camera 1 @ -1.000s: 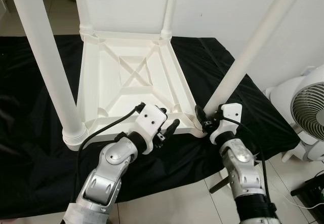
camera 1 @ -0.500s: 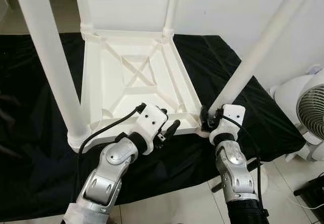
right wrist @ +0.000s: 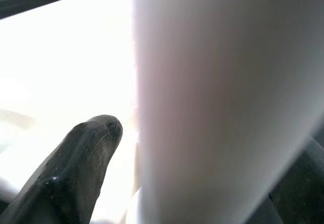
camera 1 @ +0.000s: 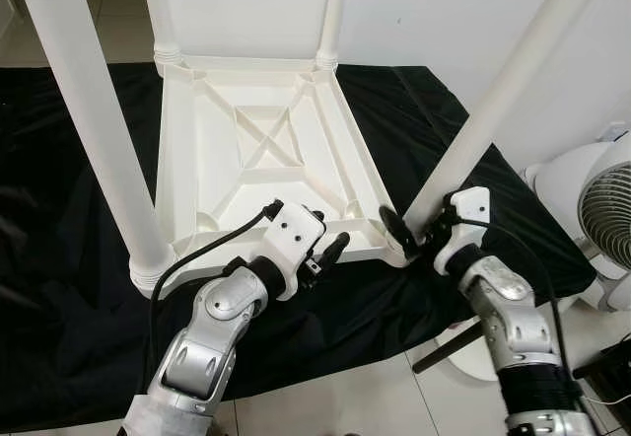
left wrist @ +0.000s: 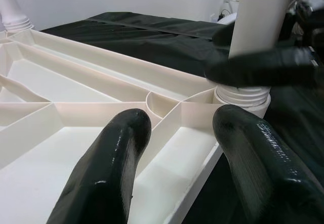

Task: Building children table

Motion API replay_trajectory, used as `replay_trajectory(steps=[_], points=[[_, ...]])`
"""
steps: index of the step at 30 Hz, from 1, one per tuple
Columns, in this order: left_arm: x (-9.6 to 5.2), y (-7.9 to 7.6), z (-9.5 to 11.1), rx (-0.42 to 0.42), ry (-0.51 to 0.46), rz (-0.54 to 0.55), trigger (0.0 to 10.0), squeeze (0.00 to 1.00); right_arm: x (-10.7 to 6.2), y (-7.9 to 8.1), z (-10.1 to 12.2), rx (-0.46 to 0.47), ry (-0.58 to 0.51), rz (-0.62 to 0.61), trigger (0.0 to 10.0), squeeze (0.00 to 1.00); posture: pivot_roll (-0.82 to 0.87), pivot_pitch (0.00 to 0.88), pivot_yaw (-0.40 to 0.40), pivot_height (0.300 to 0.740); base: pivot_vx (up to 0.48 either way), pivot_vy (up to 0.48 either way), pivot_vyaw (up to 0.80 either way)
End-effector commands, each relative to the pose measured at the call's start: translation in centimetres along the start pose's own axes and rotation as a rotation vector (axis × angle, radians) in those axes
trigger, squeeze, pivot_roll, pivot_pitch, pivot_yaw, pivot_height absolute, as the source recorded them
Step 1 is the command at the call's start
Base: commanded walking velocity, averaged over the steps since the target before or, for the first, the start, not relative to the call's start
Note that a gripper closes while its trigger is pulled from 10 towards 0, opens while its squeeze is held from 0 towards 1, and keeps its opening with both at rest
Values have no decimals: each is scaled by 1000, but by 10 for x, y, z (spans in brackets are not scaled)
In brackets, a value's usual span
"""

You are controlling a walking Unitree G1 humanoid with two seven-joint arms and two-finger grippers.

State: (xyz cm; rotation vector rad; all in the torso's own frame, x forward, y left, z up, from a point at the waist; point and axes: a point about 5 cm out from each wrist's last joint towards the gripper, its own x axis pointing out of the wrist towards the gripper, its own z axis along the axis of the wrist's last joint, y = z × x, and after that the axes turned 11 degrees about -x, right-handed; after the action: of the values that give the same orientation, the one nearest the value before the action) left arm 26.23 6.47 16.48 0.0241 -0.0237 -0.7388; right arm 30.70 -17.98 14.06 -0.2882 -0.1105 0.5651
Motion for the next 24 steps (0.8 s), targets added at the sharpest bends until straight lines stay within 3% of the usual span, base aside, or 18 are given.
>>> replay_trajectory(steps=[1, 6, 9, 10, 17, 24], points=[[1, -1, 0, -6, -2, 7, 10000, 0, 1, 1, 0, -21, -4, 52, 10000, 0, 82, 58, -95, 740, 0, 0, 0], [2, 0, 1, -1, -5, 5, 10000, 0, 11, -1, -2, -60, 7, 186, 10000, 0, 85, 54, -93, 740, 0, 0, 0], [2, 0, 1, -2, -5, 5, 10000, 0, 12, -1, -3, -66, 9, 198, 10000, 0, 85, 54, -93, 740, 0, 0, 0], [2, 0, 2, -1, -5, 4, 10000, 0, 14, -1, -4, -72, 21, 220, 0, 0, 86, 51, -91, 740, 0, 0, 0], [2, 0, 2, 3, -7, 1, 10000, 0, 14, -5, -13, -62, 51, 281, 0, 0, 91, 46, -92, 740, 0, 0, 0], [3, -2, 2, 5, -8, -7, 10000, 0, 10, -7, -16, -40, 31, 235, 0, 0, 89, 38, -92, 740, 0, 0, 0]])
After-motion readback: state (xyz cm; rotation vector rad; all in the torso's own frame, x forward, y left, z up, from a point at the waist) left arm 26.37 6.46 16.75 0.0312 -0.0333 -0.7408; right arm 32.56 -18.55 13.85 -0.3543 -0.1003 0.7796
